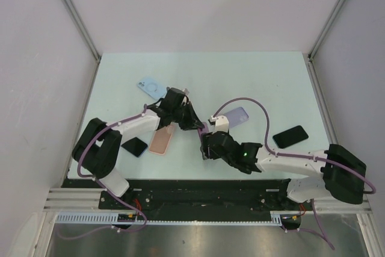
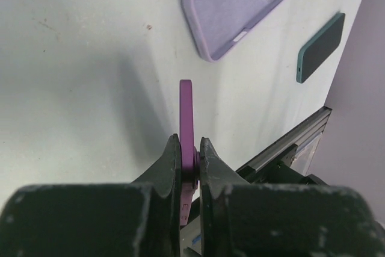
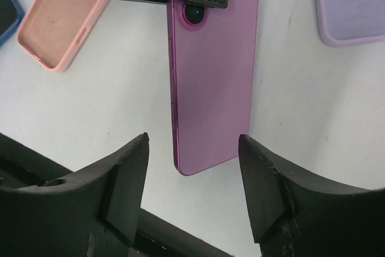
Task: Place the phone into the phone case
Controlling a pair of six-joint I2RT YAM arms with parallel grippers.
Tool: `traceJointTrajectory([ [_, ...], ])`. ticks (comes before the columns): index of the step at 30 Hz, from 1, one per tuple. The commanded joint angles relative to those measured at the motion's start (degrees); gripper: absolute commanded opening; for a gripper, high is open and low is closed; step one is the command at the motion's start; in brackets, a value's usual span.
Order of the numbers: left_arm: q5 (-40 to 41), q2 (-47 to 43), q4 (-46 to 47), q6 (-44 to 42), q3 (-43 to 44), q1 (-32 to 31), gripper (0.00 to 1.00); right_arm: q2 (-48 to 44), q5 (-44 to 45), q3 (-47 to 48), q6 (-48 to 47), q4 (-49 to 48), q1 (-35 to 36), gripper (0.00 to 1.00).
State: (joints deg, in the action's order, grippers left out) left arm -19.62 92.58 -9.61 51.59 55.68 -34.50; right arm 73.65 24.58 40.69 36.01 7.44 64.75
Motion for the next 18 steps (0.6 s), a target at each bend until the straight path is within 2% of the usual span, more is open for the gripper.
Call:
traceJointTrajectory([
  [1,-0.25,1.03,-0.59,4.04,2.59,0.14,0.0,4.3,7.22,2.73,3.19,-0.68,2.91,0.65],
  [4,0.02,0.77,-0.68,4.13,2.42,0.14,0.0,8.7,12.67,5.28,3.8,1.7,4.41,0.64],
  [8,1.42,0.68,-2.69,3.95,2.68,0.14,0.0,14.76,15.4,8.26,3.63,1.78,6.08,0.62],
  [12,0.99,0.5,-4.19,3.69,3.12,0.14,0.0,20.12,21.2,13.0,6.0,8.7,7.93,0.56],
  [15,-0.07,0.41,-4.28,3.43,3.21,0.14,0.0,22.5,22.35,15.21,6.35,12.05,8.72,0.43],
  [16,-0.24,0.41,-4.28,3.34,3.29,0.22,0.01,22.77,22.88,15.65,6.53,12.68,8.9,0.34],
  [18,-0.68,0.5,-4.37,2.9,3.56,0.14,0.07,23.21,24.28,15.83,6.97,14.26,9.34,0.26],
])
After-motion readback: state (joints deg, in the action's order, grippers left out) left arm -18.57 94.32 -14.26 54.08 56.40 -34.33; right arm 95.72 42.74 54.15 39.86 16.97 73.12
